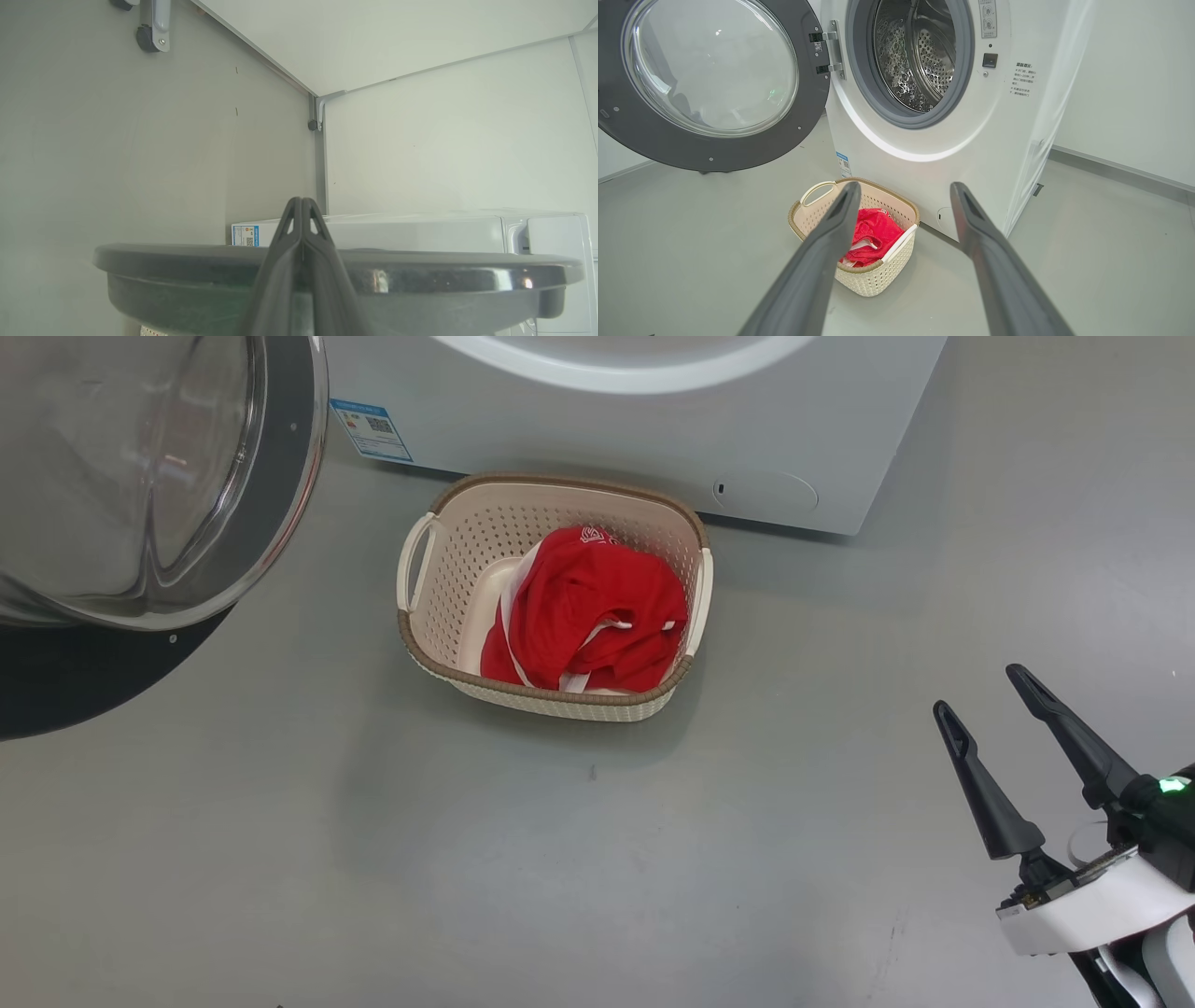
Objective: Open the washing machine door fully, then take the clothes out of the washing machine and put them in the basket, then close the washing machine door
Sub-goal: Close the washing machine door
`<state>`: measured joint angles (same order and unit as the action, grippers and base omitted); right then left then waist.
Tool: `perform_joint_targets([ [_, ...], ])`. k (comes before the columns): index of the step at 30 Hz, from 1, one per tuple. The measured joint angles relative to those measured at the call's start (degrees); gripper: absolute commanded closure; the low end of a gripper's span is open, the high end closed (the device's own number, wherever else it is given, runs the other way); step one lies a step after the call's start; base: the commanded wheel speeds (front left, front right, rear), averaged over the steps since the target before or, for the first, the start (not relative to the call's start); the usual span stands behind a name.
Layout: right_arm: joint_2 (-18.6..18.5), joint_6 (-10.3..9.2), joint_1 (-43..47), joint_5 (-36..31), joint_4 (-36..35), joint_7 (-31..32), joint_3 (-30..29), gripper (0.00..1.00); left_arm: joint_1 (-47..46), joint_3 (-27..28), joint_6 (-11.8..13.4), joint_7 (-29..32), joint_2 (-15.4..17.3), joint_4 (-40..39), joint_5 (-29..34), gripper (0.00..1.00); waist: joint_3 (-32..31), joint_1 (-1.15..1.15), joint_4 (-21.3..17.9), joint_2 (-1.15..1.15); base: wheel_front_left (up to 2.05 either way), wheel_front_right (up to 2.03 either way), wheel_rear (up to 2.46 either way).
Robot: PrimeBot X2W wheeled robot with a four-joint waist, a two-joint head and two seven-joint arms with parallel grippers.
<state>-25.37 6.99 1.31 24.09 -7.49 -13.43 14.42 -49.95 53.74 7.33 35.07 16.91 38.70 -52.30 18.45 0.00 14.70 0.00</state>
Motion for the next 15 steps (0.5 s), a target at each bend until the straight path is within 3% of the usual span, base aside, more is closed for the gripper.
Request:
perform_joint_targets([
  [15, -0.62, 0.00, 0.07, 0.00, 0.24, 0.00, -0.16, 0.00, 0.93, -0.55, 0.00, 4.78, -2.87, -0.15, -0.04, 1.00, 0.17, 0.00, 0.34, 0.00, 0.00, 0.00, 0.00],
])
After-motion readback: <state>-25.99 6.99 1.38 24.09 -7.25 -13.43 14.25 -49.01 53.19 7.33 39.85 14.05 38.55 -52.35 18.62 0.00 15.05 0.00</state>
